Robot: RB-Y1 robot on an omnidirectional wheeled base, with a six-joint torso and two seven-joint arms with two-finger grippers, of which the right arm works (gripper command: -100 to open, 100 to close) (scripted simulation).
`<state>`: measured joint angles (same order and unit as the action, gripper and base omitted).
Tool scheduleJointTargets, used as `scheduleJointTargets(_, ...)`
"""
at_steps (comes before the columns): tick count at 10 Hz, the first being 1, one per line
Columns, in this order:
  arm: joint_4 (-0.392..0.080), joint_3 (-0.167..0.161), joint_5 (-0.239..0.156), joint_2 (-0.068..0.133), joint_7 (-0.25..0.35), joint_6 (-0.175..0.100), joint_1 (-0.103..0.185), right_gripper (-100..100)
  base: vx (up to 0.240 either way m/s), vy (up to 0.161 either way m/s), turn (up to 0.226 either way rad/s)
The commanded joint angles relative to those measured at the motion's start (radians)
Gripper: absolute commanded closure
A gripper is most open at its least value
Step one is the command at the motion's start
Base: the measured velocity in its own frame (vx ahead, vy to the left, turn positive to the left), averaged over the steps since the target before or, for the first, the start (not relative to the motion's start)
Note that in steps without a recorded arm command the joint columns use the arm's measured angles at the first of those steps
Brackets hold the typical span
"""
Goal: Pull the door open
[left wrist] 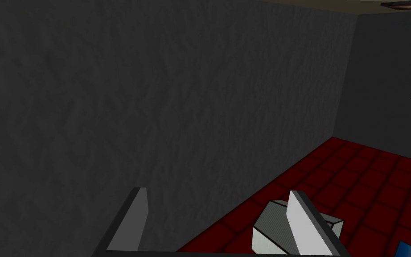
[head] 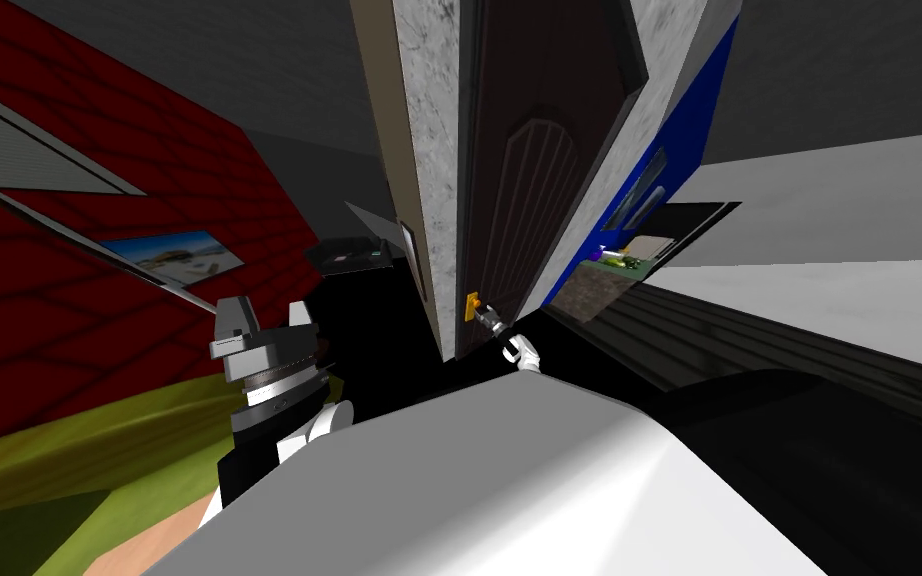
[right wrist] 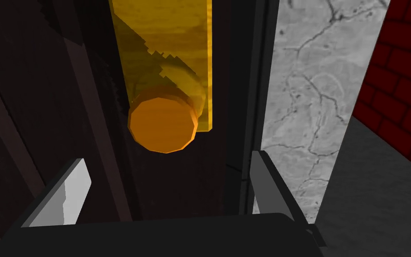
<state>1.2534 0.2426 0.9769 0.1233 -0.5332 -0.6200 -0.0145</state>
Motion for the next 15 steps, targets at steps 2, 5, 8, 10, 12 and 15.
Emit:
scheduleJointTargets(2,-0.053,0.05,-0.038,0.037,-0.013,-0.028,0.018,-100,0.159,0.112,0.142)
scheduleJointTargets(5,-0.064,0.068,-0.051,0.05,-0.015,-0.039,0.015,-100,0.133,0.065,0.087)
scheduleJointTargets(8,-0.064,0.068,-0.051,0.05,-0.015,-0.039,0.015,100,-0.017,-0.012,-0.003)
scheduleJointTargets(10,-0.064,0.068,-0.051,0.05,-0.015,-0.039,0.015,100,-0.01,-0.004,0.001)
scheduleJointTargets(12,-0.064,0.059,-0.023,0.055,-0.049,-0.016,0.014,100,-0.017,-0.018,0.045)
scheduleJointTargets(15,-0.062,0.045,0.026,0.062,-0.112,0.027,0.013,100,-0.065,-0.057,0.123)
